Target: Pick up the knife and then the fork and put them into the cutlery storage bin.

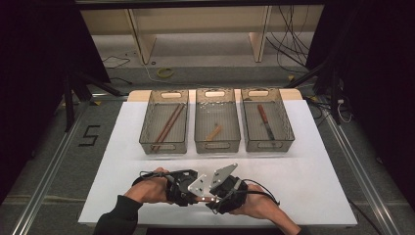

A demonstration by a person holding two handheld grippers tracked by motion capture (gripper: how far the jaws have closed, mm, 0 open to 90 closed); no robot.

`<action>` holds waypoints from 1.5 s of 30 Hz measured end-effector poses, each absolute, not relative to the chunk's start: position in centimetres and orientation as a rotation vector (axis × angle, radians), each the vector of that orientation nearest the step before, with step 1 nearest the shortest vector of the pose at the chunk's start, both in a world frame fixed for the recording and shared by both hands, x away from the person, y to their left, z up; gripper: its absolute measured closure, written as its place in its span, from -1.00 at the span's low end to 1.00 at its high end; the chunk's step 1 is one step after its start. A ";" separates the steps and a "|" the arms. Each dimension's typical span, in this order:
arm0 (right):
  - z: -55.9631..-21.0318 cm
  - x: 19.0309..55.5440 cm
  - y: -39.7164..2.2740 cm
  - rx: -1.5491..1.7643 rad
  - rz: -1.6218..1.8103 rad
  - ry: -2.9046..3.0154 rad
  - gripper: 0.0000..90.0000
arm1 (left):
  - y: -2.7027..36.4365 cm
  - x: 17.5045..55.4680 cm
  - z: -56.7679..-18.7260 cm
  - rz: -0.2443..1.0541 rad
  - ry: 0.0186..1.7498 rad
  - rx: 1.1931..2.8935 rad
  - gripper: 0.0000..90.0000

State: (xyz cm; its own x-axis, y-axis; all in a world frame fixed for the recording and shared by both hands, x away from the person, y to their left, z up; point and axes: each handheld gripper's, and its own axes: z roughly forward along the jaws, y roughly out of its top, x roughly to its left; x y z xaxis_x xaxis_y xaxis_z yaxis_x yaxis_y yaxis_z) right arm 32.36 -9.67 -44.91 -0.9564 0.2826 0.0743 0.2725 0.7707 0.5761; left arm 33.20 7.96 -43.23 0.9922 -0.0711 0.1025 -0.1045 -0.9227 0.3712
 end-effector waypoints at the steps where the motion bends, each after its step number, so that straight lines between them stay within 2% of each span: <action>1: -44.9 32.3 -9.6 0.460 0.944 2.942 0.29 | 7.9 33.1 -43.2 0.124 -0.127 2.750 0.67; 8: -45.1 32.1 -9.6 0.417 0.913 2.961 0.60 | 7.7 33.0 -43.2 0.118 -0.147 2.745 0.67; 19: -45.1 32.1 -10.0 0.346 0.912 3.003 0.73 | 8.1 33.2 -43.0 0.115 -0.134 2.688 0.57; 25: -45.0 32.3 -10.4 0.376 0.894 2.987 0.73 | 8.9 33.9 -42.5 0.172 -0.001 2.628 0.08; 29: -44.9 32.7 -10.9 0.408 0.878 2.967 0.73 | 9.6 34.3 -42.3 0.202 0.094 2.563 -0.14; 33: -44.6 33.2 -11.7 0.455 0.885 2.938 0.73 | 10.3 34.7 -42.1 0.221 0.167 2.514 -0.27; 45: -43.9 34.7 -13.9 0.588 0.920 2.858 0.73 | 11.8 35.2 -42.2 0.228 0.328 2.404 -0.42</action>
State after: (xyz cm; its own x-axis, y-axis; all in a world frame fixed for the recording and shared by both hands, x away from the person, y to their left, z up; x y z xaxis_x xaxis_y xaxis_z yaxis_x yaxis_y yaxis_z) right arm 34.66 -13.95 -43.86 -0.9229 0.3832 0.0385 0.3336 0.7457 0.5768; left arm 35.24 11.76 -42.23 0.9526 0.2946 0.0755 0.1734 -0.7300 0.6611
